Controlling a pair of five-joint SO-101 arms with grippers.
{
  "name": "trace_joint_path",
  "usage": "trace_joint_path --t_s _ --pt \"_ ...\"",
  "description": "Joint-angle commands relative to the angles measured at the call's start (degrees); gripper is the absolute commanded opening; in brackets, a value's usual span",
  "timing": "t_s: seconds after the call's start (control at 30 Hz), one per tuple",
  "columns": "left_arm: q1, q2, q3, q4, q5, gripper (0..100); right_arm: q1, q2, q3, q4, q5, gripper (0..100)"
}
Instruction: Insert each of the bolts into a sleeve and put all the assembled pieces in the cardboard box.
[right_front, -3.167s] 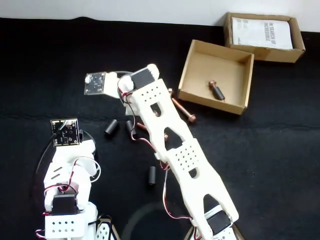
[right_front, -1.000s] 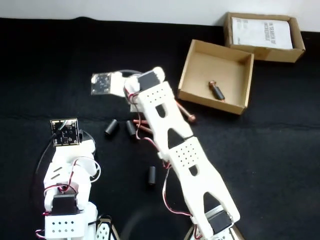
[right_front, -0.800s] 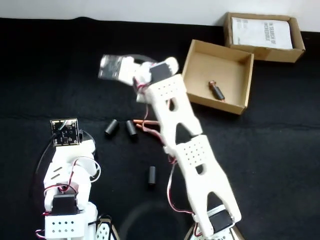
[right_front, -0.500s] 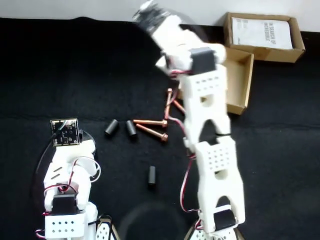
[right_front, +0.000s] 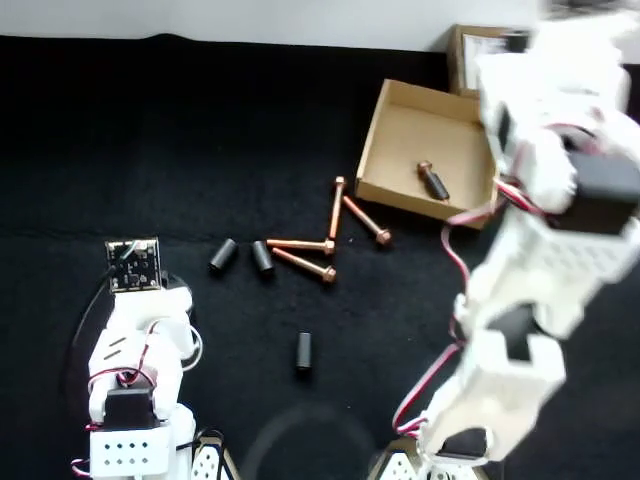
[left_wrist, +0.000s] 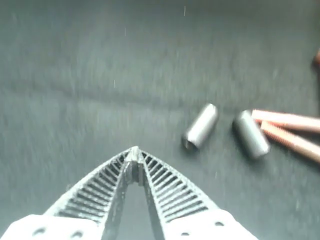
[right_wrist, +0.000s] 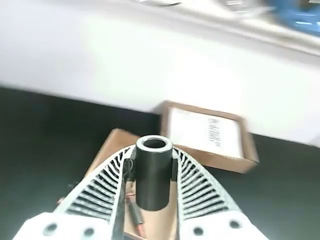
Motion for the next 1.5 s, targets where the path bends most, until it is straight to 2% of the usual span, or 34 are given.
trace_joint_path --t_s 0.0,0.17,0.23,0.33,0.53,0.73,0.87,1.07,1.27,1.47 --pt "-0.13 -0.48 0.92 4.04 0.00 1 6.20 -14.11 14.02 0.75 -3.43 0.8" --pt "-0.66 -0.48 0.92 7.12 -0.53 1 14.02 -33.71 41.36 0.57 -4.13 0.8" --pt "-0.66 -0.57 0.84 7.12 -5.98 1 16.84 -41.89 52.35 0.48 -3.96 0.8" --pt "-0.48 -0.66 0.48 6.86 -17.85 1 21.05 -54.11 66.68 0.40 -3.78 0.8" --pt "-0.22 -0.66 -0.92 -2.99 -33.41 1 27.30 -76.88 89.54 -0.75 -0.44 0.8" --pt "3.74 -0.66 -5.23 -10.64 -37.80 1 29.93 -97.01 106.59 -3.82 -0.18 0.8" --pt "8.13 -0.48 -12.53 -10.02 -38.24 1 33.89 -107.56 113.19 -4.18 -0.18 0.8" --pt "15.08 3.38 -24.48 5.27 -37.19 1 41.36 -117.93 120.75 -4.09 -0.18 0.8" --pt "15.87 22.81 -38.90 13.19 -26.37 1 46.20 -118.90 124.97 -3.91 -0.70 0.8" --pt "21.49 43.91 -54.55 19.69 -25.49 1 50.68 -118.90 126.73 -4.09 -6.86 0.9"
